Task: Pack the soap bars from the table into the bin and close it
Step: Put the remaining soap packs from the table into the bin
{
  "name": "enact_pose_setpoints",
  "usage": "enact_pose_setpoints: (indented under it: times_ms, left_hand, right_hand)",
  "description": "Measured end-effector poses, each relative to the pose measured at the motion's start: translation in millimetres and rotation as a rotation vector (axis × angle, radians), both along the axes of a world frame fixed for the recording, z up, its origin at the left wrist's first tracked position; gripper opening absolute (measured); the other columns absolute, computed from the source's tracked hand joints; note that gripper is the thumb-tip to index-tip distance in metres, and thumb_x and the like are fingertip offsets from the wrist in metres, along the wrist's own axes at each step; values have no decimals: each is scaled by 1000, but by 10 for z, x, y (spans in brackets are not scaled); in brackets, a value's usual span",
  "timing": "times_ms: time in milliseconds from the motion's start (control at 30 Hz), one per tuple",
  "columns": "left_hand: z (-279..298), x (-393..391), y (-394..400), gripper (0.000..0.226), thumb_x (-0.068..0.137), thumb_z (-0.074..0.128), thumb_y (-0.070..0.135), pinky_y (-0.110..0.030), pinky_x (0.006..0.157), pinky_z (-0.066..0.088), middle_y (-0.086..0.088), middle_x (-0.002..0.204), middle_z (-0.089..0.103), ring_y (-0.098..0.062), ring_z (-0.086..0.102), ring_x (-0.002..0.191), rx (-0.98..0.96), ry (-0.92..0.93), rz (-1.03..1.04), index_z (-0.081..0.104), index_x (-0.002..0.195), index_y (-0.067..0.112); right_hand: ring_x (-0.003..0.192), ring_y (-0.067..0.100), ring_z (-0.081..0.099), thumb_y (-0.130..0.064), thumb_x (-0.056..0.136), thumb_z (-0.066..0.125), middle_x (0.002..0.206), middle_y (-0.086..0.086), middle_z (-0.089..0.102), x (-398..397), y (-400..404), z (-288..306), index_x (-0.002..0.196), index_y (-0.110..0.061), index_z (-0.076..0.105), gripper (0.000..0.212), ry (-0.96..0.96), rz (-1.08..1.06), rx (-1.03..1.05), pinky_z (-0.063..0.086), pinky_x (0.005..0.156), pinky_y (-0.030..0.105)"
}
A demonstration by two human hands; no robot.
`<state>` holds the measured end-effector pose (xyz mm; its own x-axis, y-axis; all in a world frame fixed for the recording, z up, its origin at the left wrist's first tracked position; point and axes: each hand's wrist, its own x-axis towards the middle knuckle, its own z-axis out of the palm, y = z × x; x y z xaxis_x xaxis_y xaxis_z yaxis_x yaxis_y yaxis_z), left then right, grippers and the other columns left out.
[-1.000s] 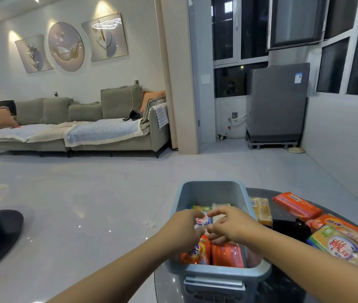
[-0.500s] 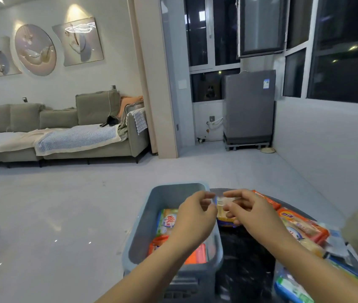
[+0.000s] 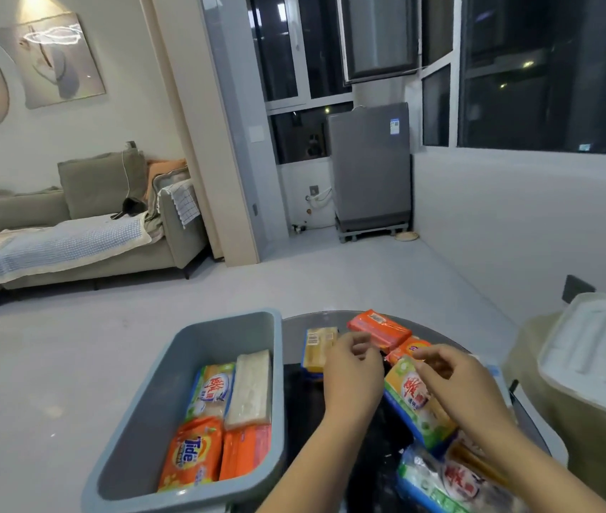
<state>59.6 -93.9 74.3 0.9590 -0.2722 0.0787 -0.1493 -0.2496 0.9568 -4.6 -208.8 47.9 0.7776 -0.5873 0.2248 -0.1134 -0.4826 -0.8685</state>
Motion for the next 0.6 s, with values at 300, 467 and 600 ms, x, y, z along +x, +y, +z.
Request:
enact_pose_setpoints:
  times_ms: [300,467,600]
  left_hand:
    - [-503,507,-214,31,91,51,20,-40,95,48,-7,127,55,-20,50,110,117,24,272,58,122,19]
    - [-729,826,-294,48,91,57,29,-40,98,40,-11,144,29,-29,33,129,127,97,428,43,134,11]
    - [-898,1022,-337,59,90,58,32,-42,102,37,-14,149,25,-33,34,131,137,161,478,36,136,3]
  right_hand:
    - [114,19,47,-48,79,54,120,-7,55,162,-121,-102,113,-31,55,38,487,-28,-436,48,80,33]
    - [113,20,49,-51,80,53,129,-2,49,263,-154,-132,122,-25,50,49,564,23,-476,51,84,38]
    - [101,20,58,-48,78,62,116,0,61,333,-159,-167,115,-19,55,47,541,52,-407,52,79,35]
